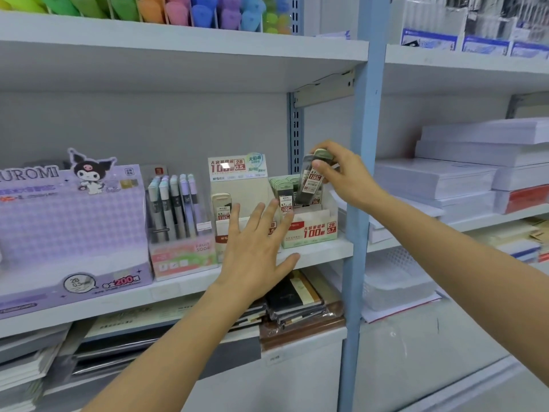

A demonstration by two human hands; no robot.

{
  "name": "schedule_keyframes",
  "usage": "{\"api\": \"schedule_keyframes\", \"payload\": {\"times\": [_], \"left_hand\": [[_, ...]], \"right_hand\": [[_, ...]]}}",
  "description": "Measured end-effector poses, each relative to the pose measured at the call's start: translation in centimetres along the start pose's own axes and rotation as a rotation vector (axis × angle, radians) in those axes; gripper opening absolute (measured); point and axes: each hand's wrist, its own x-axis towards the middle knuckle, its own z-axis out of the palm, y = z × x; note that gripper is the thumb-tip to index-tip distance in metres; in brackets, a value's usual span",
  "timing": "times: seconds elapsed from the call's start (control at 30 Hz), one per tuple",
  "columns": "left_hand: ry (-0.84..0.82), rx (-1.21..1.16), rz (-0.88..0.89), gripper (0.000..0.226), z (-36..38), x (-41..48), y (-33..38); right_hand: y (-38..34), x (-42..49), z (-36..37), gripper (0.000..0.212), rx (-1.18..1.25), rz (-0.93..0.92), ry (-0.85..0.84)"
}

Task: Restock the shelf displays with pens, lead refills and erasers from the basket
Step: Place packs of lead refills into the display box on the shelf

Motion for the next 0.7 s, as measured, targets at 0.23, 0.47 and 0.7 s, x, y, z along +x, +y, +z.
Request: {"api": "schedule_keyframes", "payload": {"times": [0.23,0.47,0.7], "left_hand": [[0.021,-0.080,-0.005,0.070,0.0,0.1,0.2],[0.034,-0.095,-0.001,0.072,0.2,0.0,0.1],[0.007,-0.067,-0.005,0.073,0.1,0.0,0.2]], "right_hand": [[0.9,0.5,1.2,0.010,-0.044,0.050,-0.206],[1.4,0.7,1.1,0.012,-0.051,0.091,-0.215],[1.3,0.5,2.2,0.023,-0.115,0.140,-0.267]]}}
